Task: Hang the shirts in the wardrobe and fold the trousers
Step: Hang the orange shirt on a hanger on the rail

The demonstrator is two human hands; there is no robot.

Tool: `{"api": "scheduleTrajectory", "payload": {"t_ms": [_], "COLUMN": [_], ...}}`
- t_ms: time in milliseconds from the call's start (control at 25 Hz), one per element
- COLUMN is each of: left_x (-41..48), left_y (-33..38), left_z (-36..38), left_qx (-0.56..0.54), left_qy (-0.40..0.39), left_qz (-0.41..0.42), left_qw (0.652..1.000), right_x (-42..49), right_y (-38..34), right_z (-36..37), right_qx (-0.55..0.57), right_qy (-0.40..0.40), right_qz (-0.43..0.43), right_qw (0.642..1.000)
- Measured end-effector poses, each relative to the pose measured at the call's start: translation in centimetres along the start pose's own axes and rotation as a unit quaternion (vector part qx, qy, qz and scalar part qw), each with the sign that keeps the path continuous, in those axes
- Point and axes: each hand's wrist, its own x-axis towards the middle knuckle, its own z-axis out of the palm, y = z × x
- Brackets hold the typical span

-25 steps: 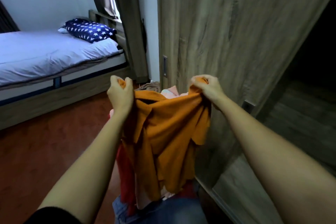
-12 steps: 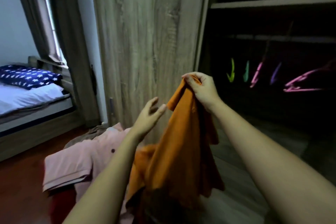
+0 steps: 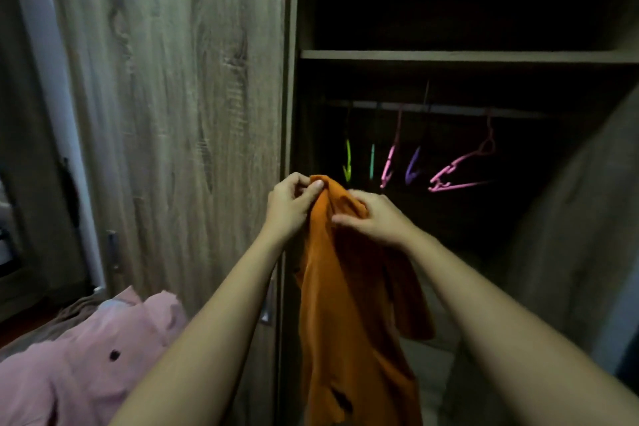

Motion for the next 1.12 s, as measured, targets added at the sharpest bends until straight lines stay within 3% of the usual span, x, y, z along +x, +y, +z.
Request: {"api": "scheduleTrajectory", "payload": {"t_ms": [80,120,240,320,440,560,720,880,960,1040,1120], "left_x": [-0.6,-1.3,-3.3,-3.8,-2.9,-1.5,0.5,0.1,-0.5,0.0,0.7], "left_y": [0.1,-0.6,-4.2,-5.8,-5.8,-5.0,-5.0,-7.1,-6.8,-5.2,-3.9], "left_z": [1.2,1.6,2.0,1.6,0.6,-0.6,-1.8,-2.2,-1.2,0.5,2.0], "left_qx": [-0.045,-0.059,0.011,0.042,0.074,0.06,0.127,0.228,0.183,0.132,0.213], "left_qy": [-0.045,-0.103,-0.321,-0.371,-0.332,-0.293,-0.271,-0.316,-0.294,-0.247,-0.26], "left_qz": [-0.03,-0.051,-0.108,-0.123,-0.091,-0.063,-0.035,-0.063,-0.094,-0.095,-0.107], "left_qw": [0.998,0.992,0.941,0.919,0.936,0.952,0.953,0.919,0.933,0.955,0.936], "right_x": [0.0,0.1,0.2,0.0,-1.1,-2.6,-4.0,-5.1,-5.4,-5.3,-5.4], "right_y": [0.5,0.6,0.5,0.7,2.2,3.7,4.4,4.6,5.0,5.5,6.0], "right_z": [-0.5,-0.8,-2.1,-3.2,-4.7,-6.1,-6.3,-6.9,-7.0,-7.1,-7.3], "right_qx": [0.045,0.071,0.127,0.16,0.154,0.057,0.022,0.035,0.014,-0.04,-0.087], "right_qy": [0.076,0.101,0.122,0.134,0.139,0.065,-0.01,-0.005,-0.004,0.059,0.097], "right_qz": [-0.014,-0.026,-0.03,-0.01,0.037,0.084,0.158,0.185,0.211,0.241,0.272], "right_qw": [0.996,0.992,0.984,0.978,0.978,0.993,0.987,0.982,0.977,0.968,0.953]}}
